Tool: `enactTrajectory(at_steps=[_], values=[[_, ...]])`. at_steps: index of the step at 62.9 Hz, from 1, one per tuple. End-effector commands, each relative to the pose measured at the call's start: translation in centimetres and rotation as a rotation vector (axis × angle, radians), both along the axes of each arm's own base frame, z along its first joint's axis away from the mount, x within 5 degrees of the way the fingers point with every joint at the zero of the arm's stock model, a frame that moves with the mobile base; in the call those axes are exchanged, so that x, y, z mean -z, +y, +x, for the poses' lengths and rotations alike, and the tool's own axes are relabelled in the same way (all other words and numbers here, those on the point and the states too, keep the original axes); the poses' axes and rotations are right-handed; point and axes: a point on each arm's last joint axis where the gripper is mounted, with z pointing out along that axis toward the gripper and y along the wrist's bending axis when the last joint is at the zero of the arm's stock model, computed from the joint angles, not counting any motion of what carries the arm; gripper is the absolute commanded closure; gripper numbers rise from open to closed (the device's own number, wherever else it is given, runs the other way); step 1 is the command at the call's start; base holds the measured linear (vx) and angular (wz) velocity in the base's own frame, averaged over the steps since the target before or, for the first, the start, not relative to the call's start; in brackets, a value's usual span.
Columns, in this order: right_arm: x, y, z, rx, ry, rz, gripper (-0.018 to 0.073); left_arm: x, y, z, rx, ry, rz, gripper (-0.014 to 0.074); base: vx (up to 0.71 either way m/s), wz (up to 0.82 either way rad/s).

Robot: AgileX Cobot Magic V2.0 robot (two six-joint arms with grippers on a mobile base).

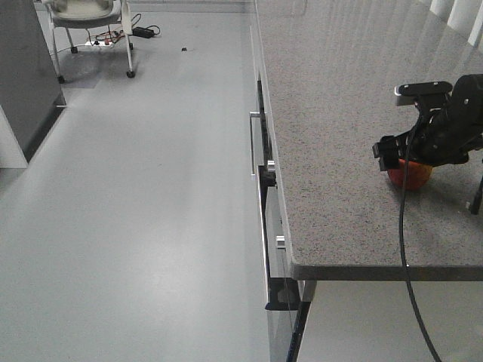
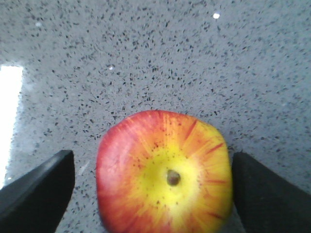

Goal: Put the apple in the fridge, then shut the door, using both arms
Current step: 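Lower the open right gripper over the red-yellow apple, then close the right gripper on the apple and lift it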

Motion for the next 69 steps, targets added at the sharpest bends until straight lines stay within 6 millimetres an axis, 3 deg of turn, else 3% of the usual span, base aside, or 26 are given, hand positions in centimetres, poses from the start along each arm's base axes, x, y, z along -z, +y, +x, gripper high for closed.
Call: enactTrajectory(at_steps=[1,17,28,34,45,52,61,69], values=[[-2.8,-0.4,0.4,0.003,-0.125,-0.015,-0.0043,0.2,-0.2,0.0,0.023,-0.062,-0.007,0.0603,0.0,0.0],[-2.5,-0.4,0.7,0.024,-0.141,0.0,0.0079,0.2,-0.2,0.0,0.023,-0.062,-0.007,0.0603,0.0,0.0],[-2.6,-0.3,0.6,0.024,-0.139,0.002,0.027,0.2,-0.2,0.0,0.023,-0.062,-0.007,0.0603,0.0,0.0],[-3.9,-0.2,0.3,0.012,-0.168,0.005,0.0379,0.2,-0.2,0.0,0.023,-0.062,-0.007,0.0603,0.0,0.0],[-10.4,0.6,-2.6,-0.036,-0.3,0.042,0.0517,0.2,-0.2,0.0,0.023,-0.062,-0.007,0.0603,0.0,0.0],[-15.6,1.5,-6.2,-0.113,-0.395,0.081,0.0574,0.2,-0.2,0.0,0.023,-0.062,-0.007,0.0603,0.0,0.0],[-21.5,3.1,-11.7,-0.249,-0.521,0.145,0.057,0.2,-0.2,0.0,0.023,-0.062,-0.007,0.0603,0.0,0.0],[-25.2,4.0,-16.0,-0.31,-0.636,0.194,0.0569,0.2,-0.2,0.0,0.023,-0.062,-0.007,0.0603,0.0,0.0]])
